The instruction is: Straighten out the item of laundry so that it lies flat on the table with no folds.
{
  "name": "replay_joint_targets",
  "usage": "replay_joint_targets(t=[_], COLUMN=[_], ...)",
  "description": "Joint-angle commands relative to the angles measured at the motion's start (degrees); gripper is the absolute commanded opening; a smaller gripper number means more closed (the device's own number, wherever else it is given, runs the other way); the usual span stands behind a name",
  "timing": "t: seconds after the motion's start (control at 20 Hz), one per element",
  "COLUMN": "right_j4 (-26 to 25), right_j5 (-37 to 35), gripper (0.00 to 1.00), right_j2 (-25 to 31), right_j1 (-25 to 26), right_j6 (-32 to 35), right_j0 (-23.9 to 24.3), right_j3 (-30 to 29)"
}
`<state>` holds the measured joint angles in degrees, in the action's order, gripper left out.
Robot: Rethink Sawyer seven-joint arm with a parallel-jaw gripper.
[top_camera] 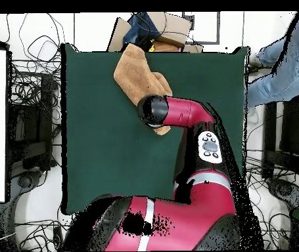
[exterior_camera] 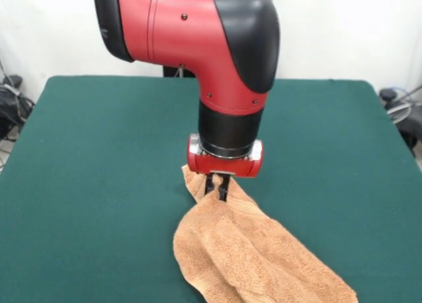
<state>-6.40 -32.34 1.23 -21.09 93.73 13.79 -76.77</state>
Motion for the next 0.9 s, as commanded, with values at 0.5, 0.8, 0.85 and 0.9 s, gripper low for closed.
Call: replay_joint_targets(t=[0.5, 0.8, 0.85, 0.9], right_j4=[-3.9, -4.79, -4.77, -4.86], right_j5=[9.89, 13.29, 13.4, 13.98], gripper=[0.0, 0.0, 0.0, 0.0], right_j2=[3.15, 2.86, 3.11, 2.93], right_j1=[-5.34, -6.43, -6.63, -6.88], right_j6=[5.0, 4.98, 4.63, 4.78], right_j0=[0.45, -0.55, -0.41, -0.45], right_j3=[-14.31, -18.88, -19.59, -20.17])
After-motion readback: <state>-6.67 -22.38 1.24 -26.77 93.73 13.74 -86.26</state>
